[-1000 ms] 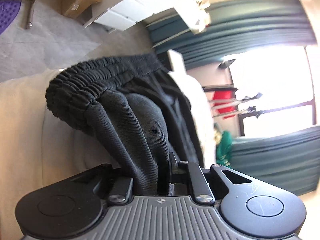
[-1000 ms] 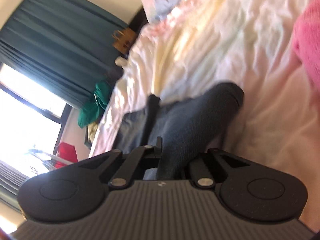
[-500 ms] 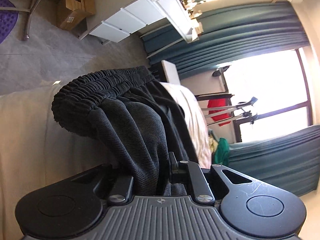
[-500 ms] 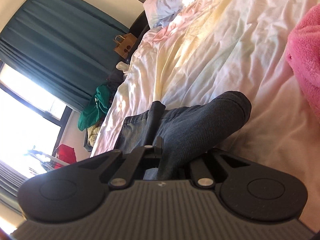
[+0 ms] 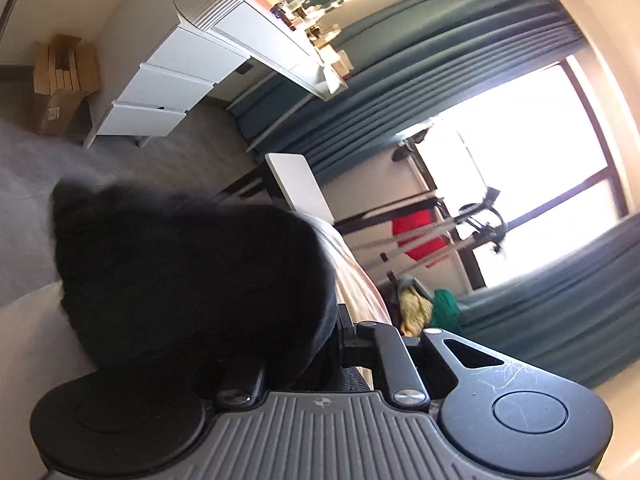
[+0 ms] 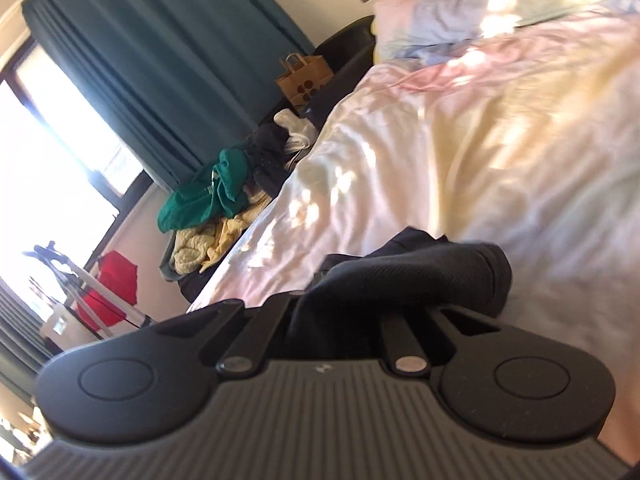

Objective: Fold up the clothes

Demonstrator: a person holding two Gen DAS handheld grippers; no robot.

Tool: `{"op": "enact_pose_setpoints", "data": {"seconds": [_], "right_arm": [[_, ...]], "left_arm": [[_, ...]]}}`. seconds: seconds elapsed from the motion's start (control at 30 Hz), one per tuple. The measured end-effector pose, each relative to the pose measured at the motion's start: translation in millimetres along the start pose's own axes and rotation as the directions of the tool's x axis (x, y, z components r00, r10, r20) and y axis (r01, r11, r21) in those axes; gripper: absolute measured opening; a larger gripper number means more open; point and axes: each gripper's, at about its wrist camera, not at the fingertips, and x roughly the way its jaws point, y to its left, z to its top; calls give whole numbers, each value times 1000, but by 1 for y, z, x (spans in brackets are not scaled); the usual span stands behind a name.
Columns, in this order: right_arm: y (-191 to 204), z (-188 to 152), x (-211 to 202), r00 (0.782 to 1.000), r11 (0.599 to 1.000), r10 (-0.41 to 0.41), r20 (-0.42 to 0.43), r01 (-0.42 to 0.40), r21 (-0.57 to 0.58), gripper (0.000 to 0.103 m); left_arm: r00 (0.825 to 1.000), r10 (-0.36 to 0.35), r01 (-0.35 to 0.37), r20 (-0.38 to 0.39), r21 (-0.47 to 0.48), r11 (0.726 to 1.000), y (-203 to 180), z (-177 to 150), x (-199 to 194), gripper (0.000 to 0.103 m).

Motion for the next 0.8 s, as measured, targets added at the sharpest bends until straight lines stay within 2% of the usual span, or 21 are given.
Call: {"op": "enact_pose_setpoints", "data": {"seconds": [0.1, 0.23, 0.3, 0.37, 0.43, 0.53, 0.6, 0.63, 0.67, 0.73, 0.8], "right_arm": [[28, -7, 55, 997, 996, -67, -30, 65, -56, 5], [41, -27, 114, 989, 982, -125, -73, 113, -153, 6], [44, -37, 134, 986, 970, -140, -91, 118, -212, 7], [44, -43, 144, 984, 961, -135, -113, 102, -256, 9], [43, -47, 146, 986, 960, -106, -126, 69, -271, 12], [35, -41, 133, 986, 968, -1, -167, -41, -249, 28], [25, -36, 114, 982, 973, 86, -166, -119, -200, 50], [18, -34, 101, 982, 974, 121, -146, -146, -172, 57], [9, -31, 86, 982, 977, 146, -116, -162, -139, 67], [-14, -29, 54, 982, 981, 186, -38, -188, -47, 67], [-44, -34, 22, 983, 980, 178, 40, -181, 83, 66]], "left_arm": [[997, 75, -75, 7, -7, 997, -16, 8, 70, 13], [982, 186, -186, 0, 38, 982, -19, 8, 151, 14], [972, 234, -232, -11, 81, 969, -16, 4, 179, 15], [969, 245, -242, -14, 113, 964, -13, 0, 192, 16], [975, 223, -219, -11, 136, 966, -13, -2, 192, 20], [985, 174, -166, -22, 186, 968, -15, -3, 176, 29], [989, 141, -130, -36, 210, 969, -18, -5, 157, 38], [992, 119, -108, -39, 209, 972, -17, -8, 145, 47], [995, 94, -84, -40, 201, 976, -15, -14, 131, 50], [998, 45, -36, -42, 185, 982, -10, -24, 102, 60], [999, 12, -5, -44, 151, 988, 1, -40, 75, 63]]}}
